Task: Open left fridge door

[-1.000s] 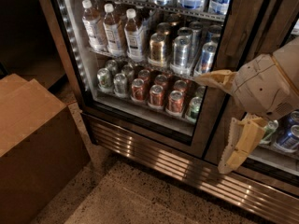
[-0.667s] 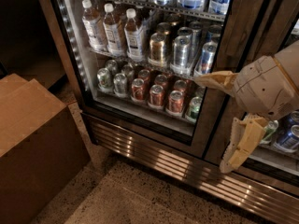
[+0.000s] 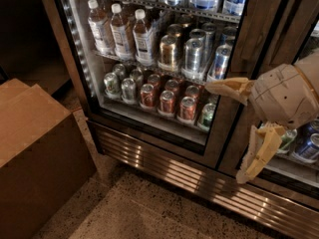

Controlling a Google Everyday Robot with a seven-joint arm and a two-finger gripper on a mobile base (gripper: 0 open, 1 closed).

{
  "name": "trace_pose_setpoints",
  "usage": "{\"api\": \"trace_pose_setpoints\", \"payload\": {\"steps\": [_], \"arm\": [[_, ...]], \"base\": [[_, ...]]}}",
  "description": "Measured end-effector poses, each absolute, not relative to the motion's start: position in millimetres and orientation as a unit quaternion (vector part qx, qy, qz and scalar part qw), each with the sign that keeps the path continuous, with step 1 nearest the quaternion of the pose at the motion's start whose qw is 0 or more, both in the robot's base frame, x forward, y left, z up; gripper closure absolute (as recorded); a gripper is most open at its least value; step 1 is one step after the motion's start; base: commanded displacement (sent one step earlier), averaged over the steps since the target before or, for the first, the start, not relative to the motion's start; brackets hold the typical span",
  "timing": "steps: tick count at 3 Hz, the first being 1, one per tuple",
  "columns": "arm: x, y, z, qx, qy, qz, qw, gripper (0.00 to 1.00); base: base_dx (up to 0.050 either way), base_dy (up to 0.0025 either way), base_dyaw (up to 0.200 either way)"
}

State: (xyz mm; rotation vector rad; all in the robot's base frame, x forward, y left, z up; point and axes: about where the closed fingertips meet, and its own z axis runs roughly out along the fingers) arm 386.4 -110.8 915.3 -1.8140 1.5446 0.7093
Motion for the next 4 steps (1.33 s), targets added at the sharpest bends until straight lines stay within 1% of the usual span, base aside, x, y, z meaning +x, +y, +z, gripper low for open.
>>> {"api": "trace_pose_setpoints", "payload": {"steps": [1,2,3,4], "arm": [[389.8,-100.8,918.6,-0.684,0.567,0.3,0.347,0.0],[389.8,-100.8,918.6,-0.684,0.567,0.3,0.347,0.0],[390.3,-101.8,918.5,-0.664,0.564,0.307,0.383,0.0],[388.7,-103.5,919.4,-0.636,0.568,0.295,0.431,0.0]], "base": [[0.0,0.0,0.0],[0.0,0.0,0.0],[0.0,0.0,0.0],[0.0,0.0,0.0]]}}
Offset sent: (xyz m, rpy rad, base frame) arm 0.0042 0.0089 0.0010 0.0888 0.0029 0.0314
